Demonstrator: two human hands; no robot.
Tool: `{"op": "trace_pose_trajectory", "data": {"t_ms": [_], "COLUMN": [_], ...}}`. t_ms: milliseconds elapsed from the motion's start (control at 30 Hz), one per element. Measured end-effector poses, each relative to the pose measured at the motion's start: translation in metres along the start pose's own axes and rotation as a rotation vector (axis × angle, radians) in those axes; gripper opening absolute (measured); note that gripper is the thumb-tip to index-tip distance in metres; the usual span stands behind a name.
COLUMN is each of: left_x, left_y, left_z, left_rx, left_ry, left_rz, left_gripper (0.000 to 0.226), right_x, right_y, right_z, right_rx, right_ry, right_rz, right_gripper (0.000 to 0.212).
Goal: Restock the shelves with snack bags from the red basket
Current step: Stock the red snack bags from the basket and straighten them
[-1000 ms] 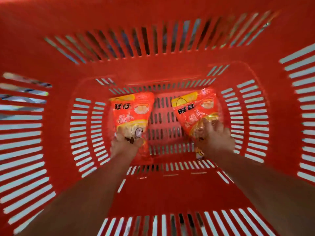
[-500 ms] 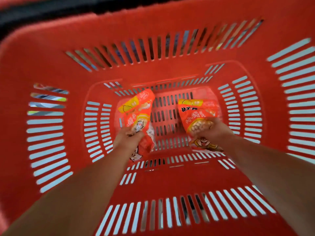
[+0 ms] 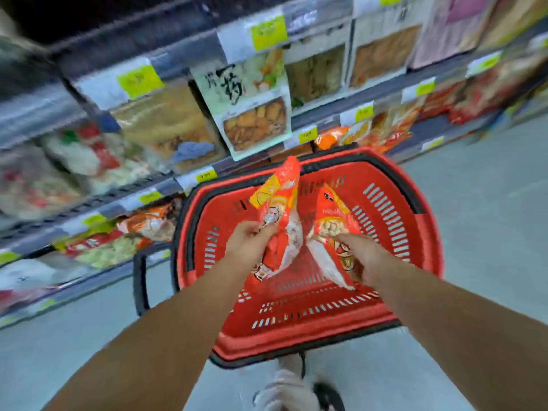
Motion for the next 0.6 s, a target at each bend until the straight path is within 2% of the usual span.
{"op": "trace_pose_trajectory", "data": {"t_ms": [100, 167, 333, 433, 600], "left_x": [0.03, 0.049, 0.092, 0.122, 0.161], "left_y": [0.033, 0.059, 0.135, 0.191, 0.294], "left_z": [0.059, 0.099, 0.186, 0.239, 0.331], "left_rx": [0.068, 0.107, 0.196, 0.289, 0.436], "left_ry": [-0.069, -0.103, -0.237, -0.358, -0.495], "left_rz": [0.088, 0.14, 0.212, 0.246, 0.306], "left_gripper": [0.017, 0.025, 0.028, 0.021, 0.021], "right_x": [-0.032, -0.053, -0.113, -0.149, -0.196], "right_y": [0.006, 0.011, 0.02, 0.006, -0.037], "right_z": [0.065, 0.11, 0.224, 0.291, 0.41], "right_rx": [-0.059, -0.096, -0.065, -0.084, -0.171], "right_ry": [0.104, 0.182, 0.407, 0.551, 0.739], "right_rz": [-0.033, -0.048, -0.031, -0.054, -0.081], "right_gripper": [0.019, 0.027, 0.042, 0.05, 0.059]}}
Point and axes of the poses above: each hand's wrist, its own z-axis away from the middle knuckle, its own y-axis out of the back of the hand, x = y × z, the point moved 4 cm from there along -z, towards the middle knuckle, and after that the axes turned 11 degrees about -z, right-handed, at the moved point
